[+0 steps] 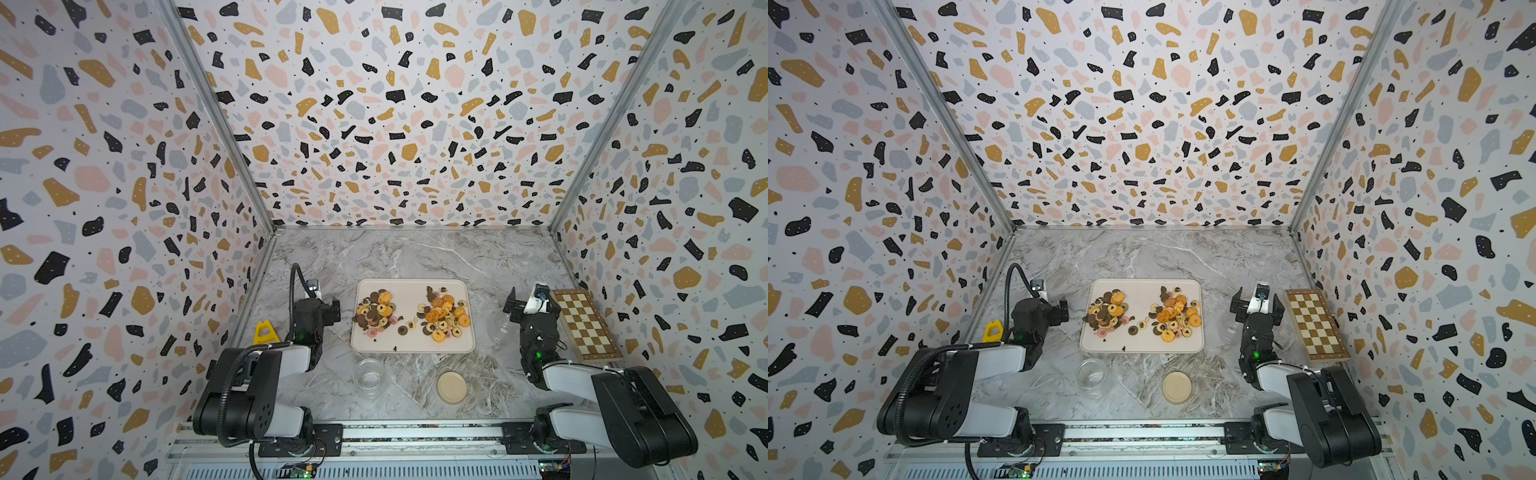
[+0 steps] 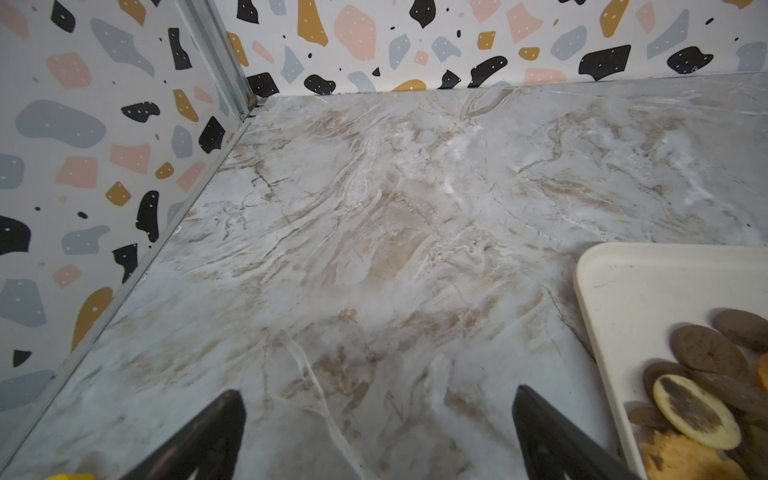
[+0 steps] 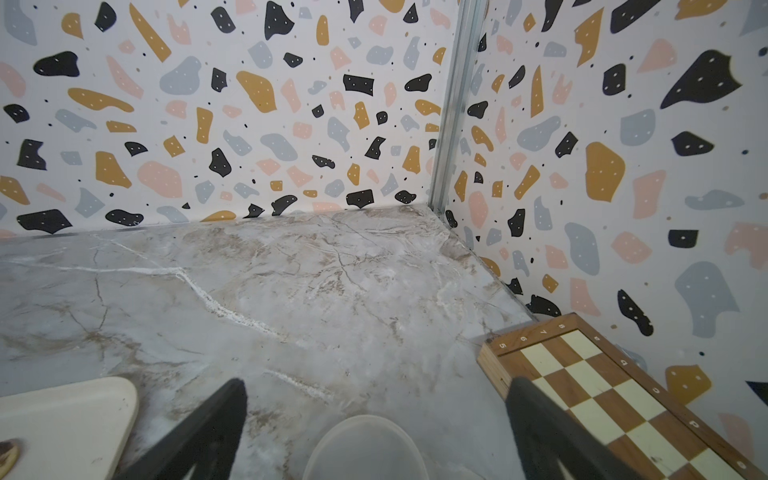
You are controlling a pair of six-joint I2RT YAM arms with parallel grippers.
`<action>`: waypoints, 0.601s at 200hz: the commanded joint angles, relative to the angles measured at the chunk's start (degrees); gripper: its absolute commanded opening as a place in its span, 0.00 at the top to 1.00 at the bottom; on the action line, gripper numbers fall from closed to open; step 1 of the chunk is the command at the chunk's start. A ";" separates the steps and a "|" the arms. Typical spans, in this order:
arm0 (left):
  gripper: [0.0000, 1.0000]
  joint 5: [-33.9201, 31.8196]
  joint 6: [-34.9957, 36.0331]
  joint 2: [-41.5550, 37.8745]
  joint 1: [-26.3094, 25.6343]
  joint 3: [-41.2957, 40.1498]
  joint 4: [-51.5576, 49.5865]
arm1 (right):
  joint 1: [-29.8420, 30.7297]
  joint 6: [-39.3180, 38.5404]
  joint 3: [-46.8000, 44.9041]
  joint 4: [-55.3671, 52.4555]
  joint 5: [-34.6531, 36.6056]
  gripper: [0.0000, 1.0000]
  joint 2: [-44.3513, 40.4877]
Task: Pour the cookies out of the jar
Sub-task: Reset both arms
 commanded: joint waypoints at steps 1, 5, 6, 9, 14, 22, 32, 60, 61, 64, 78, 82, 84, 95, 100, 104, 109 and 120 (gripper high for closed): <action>0.01 0.12 0.64 0.11 0.18 0.35 3.47 | -0.11 -0.25 -0.25 -2.15 2.89 0.01 -1.52; 0.01 0.18 0.68 -0.02 0.18 0.35 3.47 | 0.23 -0.42 -0.52 -2.33 3.80 0.01 -2.29; 0.01 0.18 0.68 0.01 0.18 0.35 3.47 | 0.31 -0.42 -0.57 -2.40 4.12 0.01 -2.47; 0.01 0.17 0.68 0.09 0.18 0.35 3.47 | 0.51 -0.46 -0.69 -2.68 4.77 0.01 -3.31; 0.01 0.17 0.65 0.08 0.18 0.35 3.48 | 0.82 -0.36 -0.81 -3.31 5.80 0.01 -4.69; 0.01 0.18 0.66 0.06 0.18 0.35 3.52 | 0.78 -0.15 -0.81 -5.34 7.96 0.01 -7.11; 0.01 0.13 0.61 0.09 0.18 0.35 3.51 | 0.08 2.08 1.17 -11.82 14.49 0.01 -9.59; 0.01 0.11 0.68 0.00 0.18 0.35 3.47 | -5.19 10.42 2.86 -25.79 18.64 0.00 -16.51; 0.01 0.15 0.68 0.02 0.18 0.35 3.47 | -5.38 10.76 2.93 -26.61 18.53 0.00 -16.53; 0.01 0.17 0.64 0.02 0.18 0.35 3.47 | -6.09 11.95 3.33 -28.14 18.27 0.00 -16.62; 0.01 0.16 0.68 0.02 0.18 0.26 3.47 | -8.73 15.02 4.40 -32.37 16.91 0.00 -14.36; 0.01 0.15 0.64 -0.01 0.18 0.26 3.47 | -9.32 14.95 4.39 -32.31 15.73 0.00 -13.31; 0.01 0.18 0.67 -0.03 0.18 0.26 3.47 | -9.57 14.85 4.44 -32.10 15.04 0.00 -12.77; 0.01 0.16 0.63 0.01 0.18 0.26 3.43 | -10.14 14.46 5.04 -32.35 12.44 0.00 -10.02; 0.01 0.14 0.67 -0.08 0.18 0.26 3.39 | -9.97 14.47 5.33 -32.43 11.67 0.00 -9.07; 0.01 0.18 0.62 -0.05 0.18 0.27 3.38 | -9.78 14.24 5.48 -32.15 10.73 0.00 -8.49; 0.01 0.19 0.68 -0.01 0.18 0.27 3.43 | -9.52 13.70 5.68 -31.89 9.52 0.00 -7.94; 0.01 0.18 0.64 0.02 0.20 0.35 3.38 | -8.43 12.54 6.13 -31.01 7.66 0.00 -7.07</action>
